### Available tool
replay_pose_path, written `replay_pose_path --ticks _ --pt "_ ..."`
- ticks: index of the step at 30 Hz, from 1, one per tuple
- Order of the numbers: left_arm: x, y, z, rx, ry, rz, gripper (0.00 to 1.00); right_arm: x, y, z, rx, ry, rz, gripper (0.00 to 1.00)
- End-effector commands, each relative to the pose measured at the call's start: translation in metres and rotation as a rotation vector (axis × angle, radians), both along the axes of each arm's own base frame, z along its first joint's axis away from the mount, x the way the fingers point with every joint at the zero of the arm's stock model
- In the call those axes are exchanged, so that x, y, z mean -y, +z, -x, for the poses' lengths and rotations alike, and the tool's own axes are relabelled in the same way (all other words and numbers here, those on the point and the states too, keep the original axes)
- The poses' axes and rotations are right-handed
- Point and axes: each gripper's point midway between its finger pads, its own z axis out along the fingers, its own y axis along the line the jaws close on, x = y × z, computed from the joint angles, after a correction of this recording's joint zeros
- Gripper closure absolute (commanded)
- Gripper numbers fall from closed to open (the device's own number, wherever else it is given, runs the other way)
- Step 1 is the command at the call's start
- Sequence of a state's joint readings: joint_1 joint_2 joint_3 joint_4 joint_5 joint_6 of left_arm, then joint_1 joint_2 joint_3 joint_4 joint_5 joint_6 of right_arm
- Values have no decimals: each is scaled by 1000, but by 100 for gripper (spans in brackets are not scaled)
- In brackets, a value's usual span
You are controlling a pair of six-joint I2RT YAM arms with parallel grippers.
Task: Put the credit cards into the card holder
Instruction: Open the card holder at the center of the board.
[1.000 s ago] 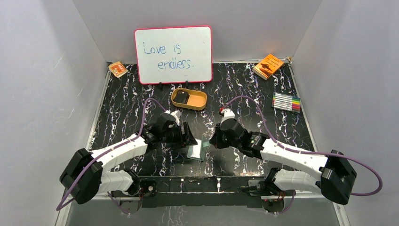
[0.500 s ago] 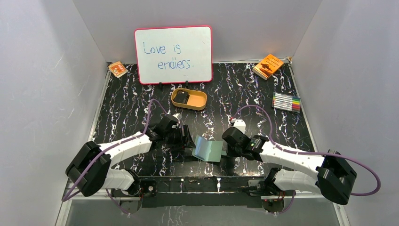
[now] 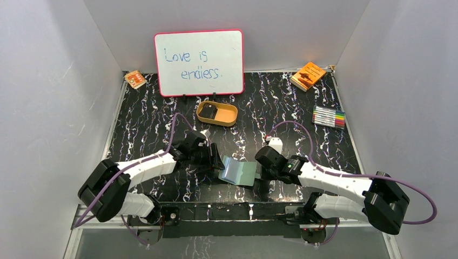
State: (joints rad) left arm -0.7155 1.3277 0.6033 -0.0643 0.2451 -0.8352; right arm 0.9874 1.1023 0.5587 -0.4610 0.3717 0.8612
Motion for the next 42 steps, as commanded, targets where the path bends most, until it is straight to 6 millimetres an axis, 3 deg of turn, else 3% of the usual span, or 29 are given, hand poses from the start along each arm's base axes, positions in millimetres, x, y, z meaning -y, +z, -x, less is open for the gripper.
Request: replay_pose_path --ticks 1,5,10,17,30,36,42 --pt "16 14 -5 21 -52 69 49 -3 0 -7 26 -22 -21 100" --pt "21 11 -2 1 -84 80 60 -6 -1 -8 21 -18 -22 100" --pt "26 15 -2 11 -102 114 67 -5 -5 -8 15 -19 -11 100" --pt "29 26 -1 47 -108 165 63 6 -16 -3 -13 -43 4 100" --pt "26 13 -1 25 -94 134 59 24 -33 5 -53 -83 22 100" --pt "2 1 -8 39 -6 1 54 25 -35 6 -59 -86 16 100" --pt "8 -14 0 -34 -38 6 52 24 -36 6 -60 -83 9 100"
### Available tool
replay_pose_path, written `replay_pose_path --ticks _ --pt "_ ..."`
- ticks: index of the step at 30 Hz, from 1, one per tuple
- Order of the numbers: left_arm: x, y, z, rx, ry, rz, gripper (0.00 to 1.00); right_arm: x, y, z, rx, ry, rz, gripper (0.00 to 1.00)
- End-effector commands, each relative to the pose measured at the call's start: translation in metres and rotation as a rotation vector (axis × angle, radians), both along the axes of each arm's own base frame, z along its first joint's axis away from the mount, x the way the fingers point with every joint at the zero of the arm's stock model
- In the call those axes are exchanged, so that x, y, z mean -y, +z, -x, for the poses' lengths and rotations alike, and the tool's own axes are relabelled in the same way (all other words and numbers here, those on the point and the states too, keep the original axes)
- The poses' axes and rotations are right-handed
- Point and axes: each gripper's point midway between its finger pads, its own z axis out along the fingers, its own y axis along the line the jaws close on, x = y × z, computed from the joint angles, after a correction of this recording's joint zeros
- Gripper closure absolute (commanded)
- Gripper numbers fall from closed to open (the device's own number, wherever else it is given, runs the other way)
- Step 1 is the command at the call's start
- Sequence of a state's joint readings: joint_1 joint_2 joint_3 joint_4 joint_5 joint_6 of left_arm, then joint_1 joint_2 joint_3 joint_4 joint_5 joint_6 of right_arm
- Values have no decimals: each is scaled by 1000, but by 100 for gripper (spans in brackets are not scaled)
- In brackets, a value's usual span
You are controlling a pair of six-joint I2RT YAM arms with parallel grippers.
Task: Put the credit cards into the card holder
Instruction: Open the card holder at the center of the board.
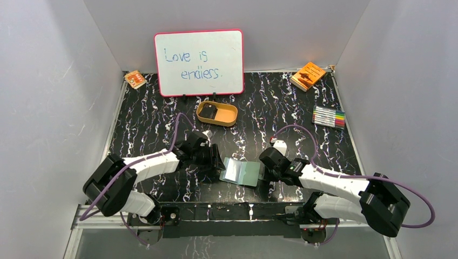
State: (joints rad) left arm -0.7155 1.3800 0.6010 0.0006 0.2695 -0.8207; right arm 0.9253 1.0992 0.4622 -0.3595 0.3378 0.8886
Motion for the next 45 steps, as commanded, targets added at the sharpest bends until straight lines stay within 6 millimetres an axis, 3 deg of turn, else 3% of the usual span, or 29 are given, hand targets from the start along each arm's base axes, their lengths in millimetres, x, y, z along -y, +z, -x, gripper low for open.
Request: replay_pose_path --ticks 1,13,21,28,39,45 --pt "6 -5 1 -29 -17 14 52 12 -13 8 -35 -10 40 100" --pt "39 17 13 -45 -139 236 55 2 -12 5 -33 16 10 100" --pt "47 33 12 -13 -173 305 75 0 -12 6 -39 24 3 100" --pt "55 44 13 -5 -198 367 79 -4 -11 7 -37 37 -26 100" --pt "63 40 19 -37 -237 376 88 -10 -7 5 -34 53 -41 100" --pt "58 37 17 -21 -225 325 100 -10 -4 4 -27 56 -44 100"
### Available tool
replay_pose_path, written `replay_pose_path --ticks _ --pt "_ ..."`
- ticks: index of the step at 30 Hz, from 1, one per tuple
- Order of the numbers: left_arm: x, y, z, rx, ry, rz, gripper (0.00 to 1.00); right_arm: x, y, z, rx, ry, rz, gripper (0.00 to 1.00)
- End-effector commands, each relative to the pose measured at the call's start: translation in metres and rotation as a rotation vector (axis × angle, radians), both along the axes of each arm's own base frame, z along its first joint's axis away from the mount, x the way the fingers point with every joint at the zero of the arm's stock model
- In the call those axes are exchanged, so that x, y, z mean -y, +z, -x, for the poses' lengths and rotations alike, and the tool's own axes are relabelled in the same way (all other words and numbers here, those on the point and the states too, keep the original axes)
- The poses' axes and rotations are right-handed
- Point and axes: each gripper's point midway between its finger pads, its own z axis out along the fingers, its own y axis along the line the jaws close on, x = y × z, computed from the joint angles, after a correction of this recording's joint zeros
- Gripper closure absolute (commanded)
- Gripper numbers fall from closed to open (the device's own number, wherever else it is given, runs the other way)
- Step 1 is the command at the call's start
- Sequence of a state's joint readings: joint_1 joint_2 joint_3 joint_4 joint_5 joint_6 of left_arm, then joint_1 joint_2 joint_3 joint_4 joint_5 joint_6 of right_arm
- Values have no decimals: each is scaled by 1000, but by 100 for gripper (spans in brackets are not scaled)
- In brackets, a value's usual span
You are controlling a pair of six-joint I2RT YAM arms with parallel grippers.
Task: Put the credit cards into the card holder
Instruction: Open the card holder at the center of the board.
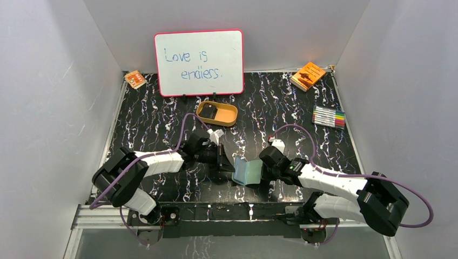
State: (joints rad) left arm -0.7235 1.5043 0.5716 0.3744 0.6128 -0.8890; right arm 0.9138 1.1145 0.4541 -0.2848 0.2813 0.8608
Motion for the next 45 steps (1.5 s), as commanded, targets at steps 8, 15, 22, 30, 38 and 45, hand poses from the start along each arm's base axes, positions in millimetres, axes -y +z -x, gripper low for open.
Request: replay_pose_path --ticks 8,15,22,30,38,45 --pt "-35 12 -9 112 79 -224 100 2 20 6 -2 36 -7 60" --pt "-55 21 -10 140 148 -294 100 -28 90 -2 108 176 -141 36" --pt "-57 21 -12 118 193 -297 100 -139 126 -5 78 390 -528 30" --pt "-54 24 -11 114 190 -283 100 -162 85 -14 -9 377 -403 11" --pt "-55 26 -11 123 190 -284 100 -155 64 -13 -49 324 -362 25" --pt "-56 28 -11 129 190 -279 100 -149 53 -12 -79 310 -322 26"
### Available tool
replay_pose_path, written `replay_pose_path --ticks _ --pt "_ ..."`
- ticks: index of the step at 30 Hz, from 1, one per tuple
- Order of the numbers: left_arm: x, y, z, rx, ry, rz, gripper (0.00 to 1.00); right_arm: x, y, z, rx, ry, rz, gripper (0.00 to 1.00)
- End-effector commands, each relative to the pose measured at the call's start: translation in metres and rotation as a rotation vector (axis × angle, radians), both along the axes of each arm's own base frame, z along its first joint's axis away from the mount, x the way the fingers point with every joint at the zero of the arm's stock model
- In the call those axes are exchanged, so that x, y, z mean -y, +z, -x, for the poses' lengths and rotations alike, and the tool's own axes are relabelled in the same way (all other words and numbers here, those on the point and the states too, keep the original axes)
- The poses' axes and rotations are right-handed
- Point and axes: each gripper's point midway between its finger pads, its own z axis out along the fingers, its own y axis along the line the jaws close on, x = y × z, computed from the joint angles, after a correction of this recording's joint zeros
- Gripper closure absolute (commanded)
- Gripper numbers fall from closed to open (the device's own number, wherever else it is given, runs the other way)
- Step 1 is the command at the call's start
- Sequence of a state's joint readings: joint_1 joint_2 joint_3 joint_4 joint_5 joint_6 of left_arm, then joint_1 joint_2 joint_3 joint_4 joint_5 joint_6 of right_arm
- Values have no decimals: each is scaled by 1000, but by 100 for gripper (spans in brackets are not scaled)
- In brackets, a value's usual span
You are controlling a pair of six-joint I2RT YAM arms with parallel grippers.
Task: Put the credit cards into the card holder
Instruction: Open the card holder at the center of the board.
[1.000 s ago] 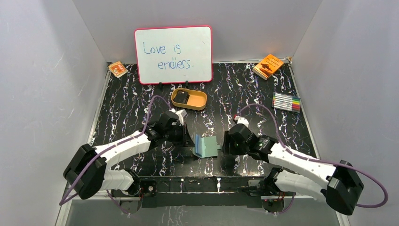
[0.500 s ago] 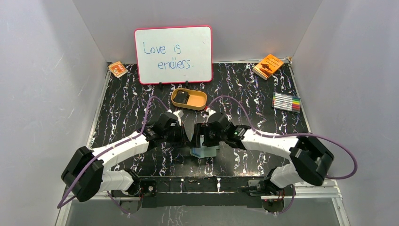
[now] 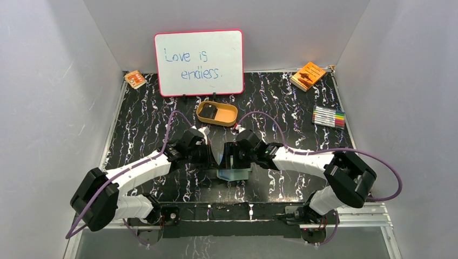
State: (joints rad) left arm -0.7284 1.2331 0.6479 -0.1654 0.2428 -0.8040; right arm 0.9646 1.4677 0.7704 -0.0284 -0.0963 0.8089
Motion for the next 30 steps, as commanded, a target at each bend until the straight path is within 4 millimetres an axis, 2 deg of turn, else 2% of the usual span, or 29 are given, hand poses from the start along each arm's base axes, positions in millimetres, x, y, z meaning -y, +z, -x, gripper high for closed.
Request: replay_pose_path --ticks 1,5,16,23,30 --pt "9 23 -1 40 -20 60 100 -2 -2 -3 0 -13 14 25" --pt "10 28 -2 51 -24 73 100 2 -12 -3 -19 -22 67 23" --pt "8 29 -1 56 -32 62 100 25 -19 -7 8 -95 136 33" --pt "6 27 0 53 -30 50 100 10 5 -2 44 -67 -45 21" --pt "8 27 -2 52 -30 53 100 3 5 -6 34 -55 -29 15"
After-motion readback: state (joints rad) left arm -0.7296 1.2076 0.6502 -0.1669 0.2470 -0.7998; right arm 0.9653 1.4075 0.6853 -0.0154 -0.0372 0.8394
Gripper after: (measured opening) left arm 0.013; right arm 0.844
